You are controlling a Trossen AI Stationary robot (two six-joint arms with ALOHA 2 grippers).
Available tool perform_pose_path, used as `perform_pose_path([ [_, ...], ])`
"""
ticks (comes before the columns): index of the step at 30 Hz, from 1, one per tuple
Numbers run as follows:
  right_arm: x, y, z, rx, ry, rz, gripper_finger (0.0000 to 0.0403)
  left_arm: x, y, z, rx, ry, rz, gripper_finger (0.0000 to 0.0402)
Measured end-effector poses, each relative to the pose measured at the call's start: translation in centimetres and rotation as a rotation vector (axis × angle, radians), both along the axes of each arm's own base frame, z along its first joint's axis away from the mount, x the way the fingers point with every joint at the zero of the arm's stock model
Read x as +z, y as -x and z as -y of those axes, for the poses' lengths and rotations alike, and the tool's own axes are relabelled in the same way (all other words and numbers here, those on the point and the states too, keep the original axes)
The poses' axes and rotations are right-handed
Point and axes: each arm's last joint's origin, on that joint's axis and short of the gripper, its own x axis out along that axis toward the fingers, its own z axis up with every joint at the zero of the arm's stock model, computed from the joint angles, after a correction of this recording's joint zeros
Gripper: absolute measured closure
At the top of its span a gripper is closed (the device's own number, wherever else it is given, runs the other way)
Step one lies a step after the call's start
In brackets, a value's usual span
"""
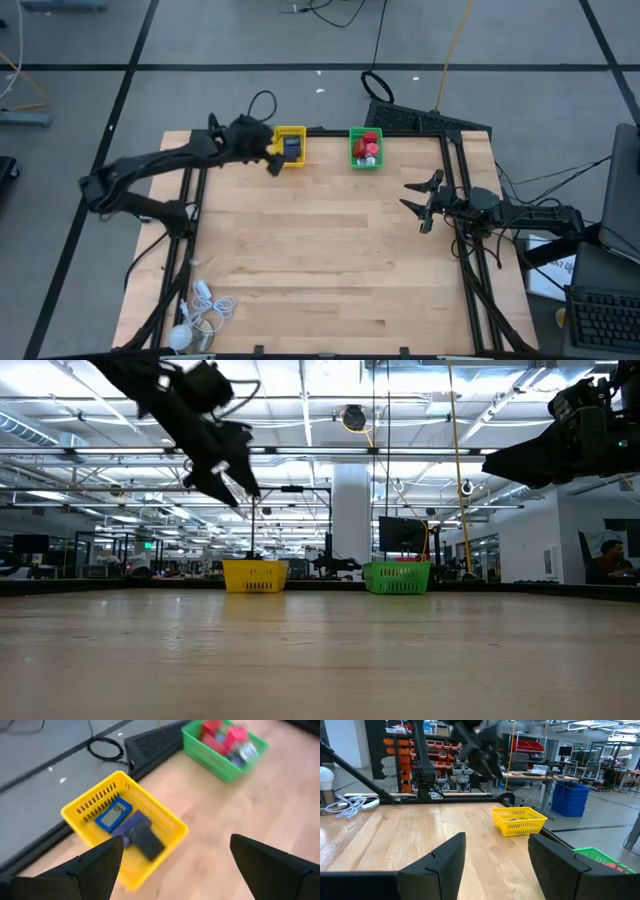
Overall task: Pick & Place Office items
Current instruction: Return to Home Position
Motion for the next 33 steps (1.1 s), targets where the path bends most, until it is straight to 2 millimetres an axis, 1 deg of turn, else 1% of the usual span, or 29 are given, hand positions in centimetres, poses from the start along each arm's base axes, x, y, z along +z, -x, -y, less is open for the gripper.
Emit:
perform_pose_path([
  [2, 0.0, 0.0, 0.0, 0.0, 0.0, 0.0, 0.0195, 1.0, 1.3, 1.4, -0.054, -0.016, -0.054, 0.0034],
  [4, 0.0, 0.0, 0.0, 0.0, 0.0, 0.0, 0.0197, 1.5, 2.7, 2.9, -0.058, 0.04, -0.099, 0.003],
  [6, 0.0, 0.0, 0.0, 0.0, 0.0, 0.0, 0.0199, 1.9, 3.7, 4.3, -0.049, 0.086, -0.097, 0.0025],
  [7, 0.0, 0.0, 0.0, 0.0, 0.0, 0.0, 0.0199, 1.9, 4.0, 5.1, -0.066, 0.08, -0.078, 0.0024],
  [10, 0.0, 0.0, 0.0, 0.0, 0.0, 0.0, 0.0198, 1.9, 5.1, 7.8, -0.172, 0.004, 0.055, 0.0025],
  [13, 0.0, 0.0, 0.0, 0.0, 0.0, 0.0, 0.0195, 1.5, 7.2, 10.2, -0.242, -0.036, 0.234, 0.0031],
  [17, 0.0, 0.0, 0.0, 0.0, 0.0, 0.0, 0.0197, -0.4, 9.7, 12.6, -0.34, -0.07, 0.433, 0.0038],
  [21, 0.0, 0.0, 0.0, 0.0, 0.0, 0.0, 0.0199, -2.1, 11.3, 14.1, -0.402, -0.116, 0.56, 0.0037],
  [26, 0.0, 0.0, 0.0, 0.0, 0.0, 0.0, 0.0195, -3.6, 12.5, 15.2, -0.538, -0.209, 0.573, 0.0027],
  [33, 0.0, 0.0, 0.0, 0.0, 0.0, 0.0, 0.0199, -3.9, 13.8, 15.3, -0.492, -0.286, 0.654, 0.0026],
])
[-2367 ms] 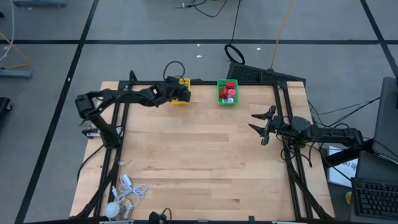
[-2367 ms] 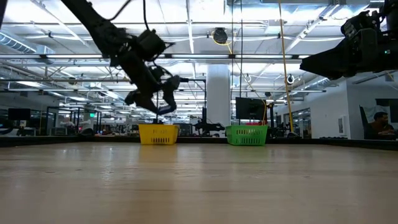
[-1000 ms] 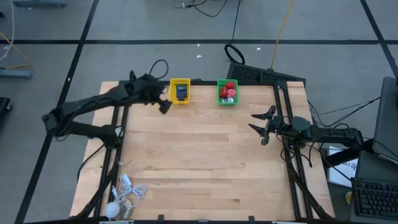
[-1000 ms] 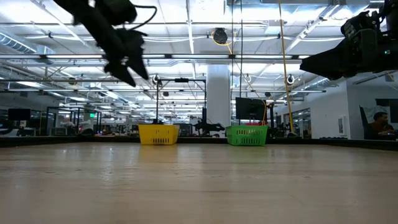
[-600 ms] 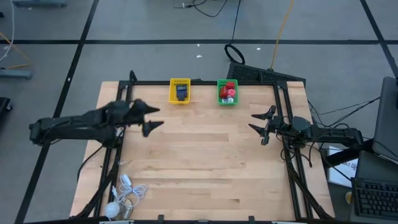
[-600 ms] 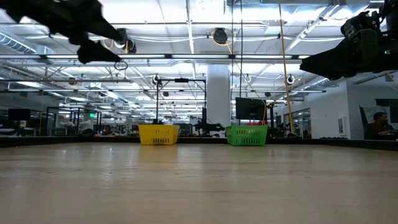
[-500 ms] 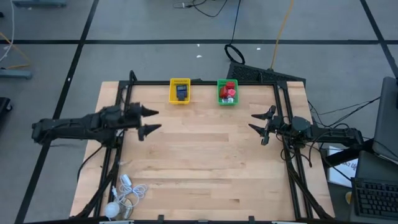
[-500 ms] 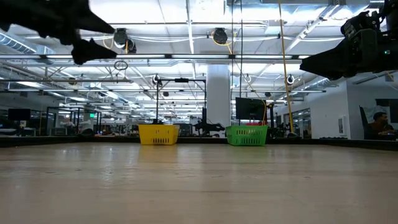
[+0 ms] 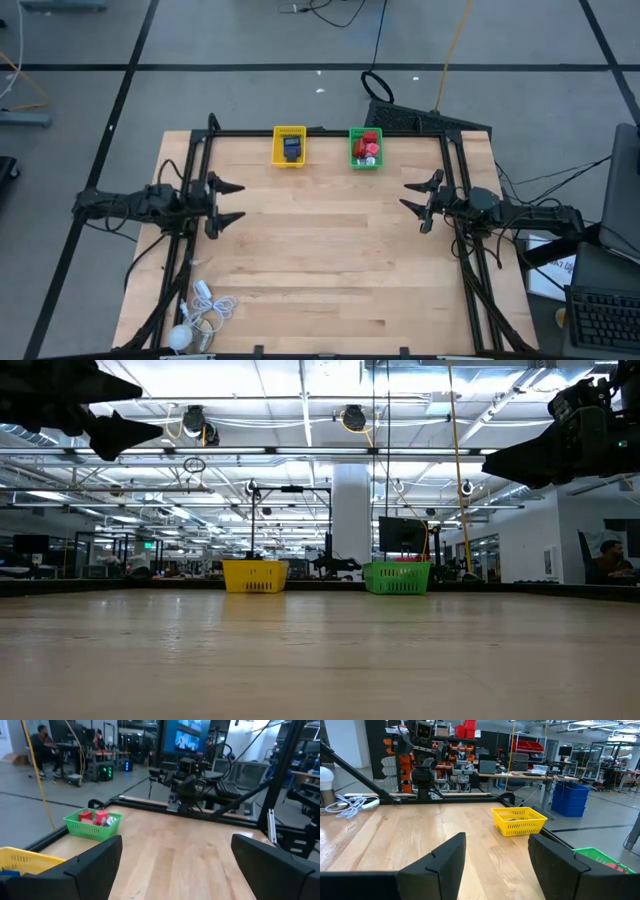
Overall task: Pick & Place Office items
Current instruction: Return to Home Position
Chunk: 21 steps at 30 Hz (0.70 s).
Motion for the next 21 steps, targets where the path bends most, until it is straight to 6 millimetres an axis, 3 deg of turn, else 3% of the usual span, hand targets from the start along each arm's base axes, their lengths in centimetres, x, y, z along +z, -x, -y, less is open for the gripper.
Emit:
perform_pose_path([
  [21, 0.0, 0.0, 0.0, 0.0, 0.0, 0.0, 0.0195, -0.49, 0.59, -0.13, 0.024, -0.059, 0.001, 0.0022],
])
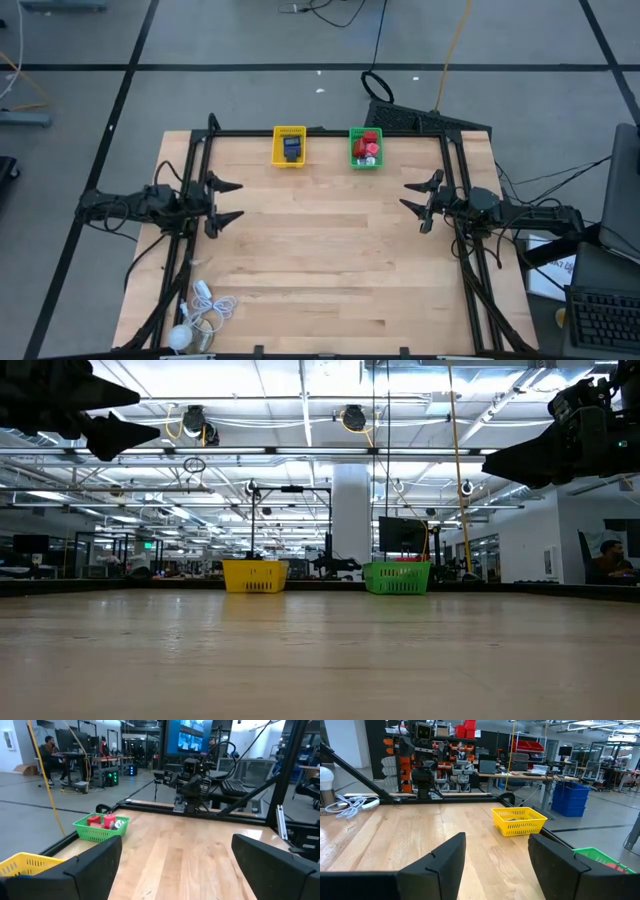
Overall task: Pick & Place Office items
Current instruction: Return to Home Position
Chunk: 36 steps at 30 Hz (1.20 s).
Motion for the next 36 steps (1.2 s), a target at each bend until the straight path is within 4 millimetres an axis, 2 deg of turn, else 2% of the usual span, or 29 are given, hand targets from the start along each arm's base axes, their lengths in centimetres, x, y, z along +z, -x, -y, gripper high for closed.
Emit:
perform_pose_path([
  [9, 0.0, 0.0, 0.0, 0.005, -0.003, 0.001, 0.0197, -3.6, -1.0, 0.1, 0.001, -0.002, -0.027, 0.0032],
  [11, 0.0, 0.0, -0.1, 0.05, -0.007, -0.001, 0.0195, -4.0, -1.1, 0.1, 0.021, -0.002, -0.041, 0.0031],
  [20, 0.0, -0.1, -0.8, 0.286, 0.003, -0.004, 0.0198, -4.1, -1.1, -0.1, 0.09, 0.005, -0.044, 0.0019],
  [36, 0.0, -0.1, -0.8, 0.29, 0.004, 0.0, 0.0196, -4.1, -1.1, -0.1, 0.077, -0.009, -0.045, 0.0036],
])
